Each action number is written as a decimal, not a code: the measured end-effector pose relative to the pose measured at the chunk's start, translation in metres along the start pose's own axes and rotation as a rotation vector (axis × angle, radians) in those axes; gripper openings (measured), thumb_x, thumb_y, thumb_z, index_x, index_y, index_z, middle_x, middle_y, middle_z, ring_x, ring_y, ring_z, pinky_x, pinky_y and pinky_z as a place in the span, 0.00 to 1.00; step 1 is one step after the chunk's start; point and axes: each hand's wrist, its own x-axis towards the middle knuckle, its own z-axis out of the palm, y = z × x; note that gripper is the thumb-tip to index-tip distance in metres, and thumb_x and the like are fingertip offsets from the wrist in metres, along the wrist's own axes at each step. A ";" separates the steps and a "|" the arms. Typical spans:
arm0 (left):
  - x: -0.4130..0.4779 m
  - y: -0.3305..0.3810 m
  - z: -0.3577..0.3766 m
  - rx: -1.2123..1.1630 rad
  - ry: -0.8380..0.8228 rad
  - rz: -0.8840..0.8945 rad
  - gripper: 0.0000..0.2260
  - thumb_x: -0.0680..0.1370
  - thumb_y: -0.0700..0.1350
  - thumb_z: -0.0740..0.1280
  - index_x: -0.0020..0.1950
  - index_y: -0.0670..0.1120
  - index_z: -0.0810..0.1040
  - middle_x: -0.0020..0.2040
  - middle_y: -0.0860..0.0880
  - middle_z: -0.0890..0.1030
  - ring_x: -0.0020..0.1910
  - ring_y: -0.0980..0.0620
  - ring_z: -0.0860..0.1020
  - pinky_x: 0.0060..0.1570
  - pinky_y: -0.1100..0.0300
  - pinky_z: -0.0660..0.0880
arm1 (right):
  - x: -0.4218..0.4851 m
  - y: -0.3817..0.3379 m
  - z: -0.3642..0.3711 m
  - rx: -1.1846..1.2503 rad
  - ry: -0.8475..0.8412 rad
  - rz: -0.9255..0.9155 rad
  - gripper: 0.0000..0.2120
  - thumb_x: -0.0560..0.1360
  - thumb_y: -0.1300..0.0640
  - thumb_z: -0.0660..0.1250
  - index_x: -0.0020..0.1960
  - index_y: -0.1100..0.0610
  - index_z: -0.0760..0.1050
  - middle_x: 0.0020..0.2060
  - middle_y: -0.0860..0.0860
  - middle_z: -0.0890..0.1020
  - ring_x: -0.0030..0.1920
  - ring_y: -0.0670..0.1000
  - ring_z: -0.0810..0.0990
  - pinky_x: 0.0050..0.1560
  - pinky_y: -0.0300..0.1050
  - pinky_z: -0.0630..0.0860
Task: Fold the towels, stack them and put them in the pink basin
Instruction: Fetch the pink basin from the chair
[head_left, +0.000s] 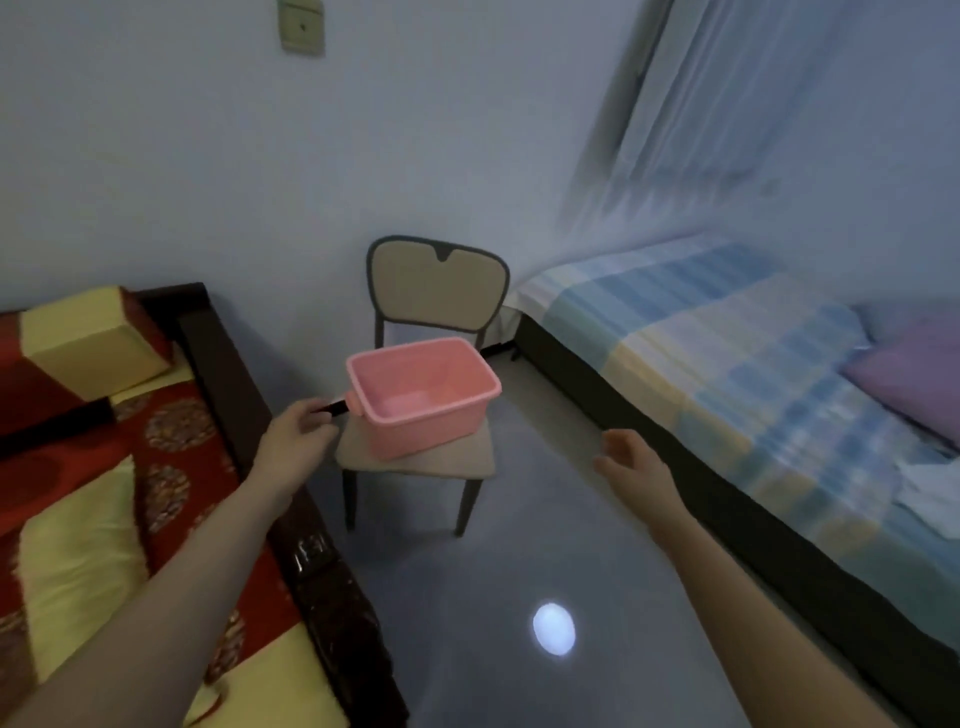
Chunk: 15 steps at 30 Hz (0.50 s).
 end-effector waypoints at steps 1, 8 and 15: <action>0.010 -0.005 0.007 -0.018 0.017 -0.072 0.19 0.76 0.37 0.66 0.67 0.43 0.72 0.62 0.43 0.78 0.60 0.45 0.76 0.57 0.56 0.70 | 0.030 -0.001 0.006 -0.010 -0.044 0.025 0.20 0.76 0.59 0.66 0.67 0.56 0.69 0.62 0.54 0.76 0.60 0.52 0.74 0.55 0.43 0.68; 0.092 -0.030 0.026 0.003 0.164 -0.263 0.19 0.78 0.39 0.64 0.68 0.43 0.70 0.61 0.45 0.78 0.60 0.46 0.75 0.55 0.56 0.68 | 0.195 -0.027 0.064 -0.025 -0.261 -0.013 0.20 0.76 0.59 0.65 0.67 0.55 0.69 0.63 0.54 0.75 0.62 0.52 0.74 0.59 0.46 0.69; 0.234 -0.073 0.076 -0.044 0.217 -0.417 0.17 0.77 0.39 0.65 0.66 0.44 0.73 0.60 0.44 0.79 0.60 0.45 0.75 0.65 0.49 0.70 | 0.371 -0.024 0.156 -0.055 -0.343 0.001 0.18 0.75 0.58 0.66 0.64 0.56 0.72 0.60 0.54 0.77 0.55 0.50 0.74 0.54 0.44 0.69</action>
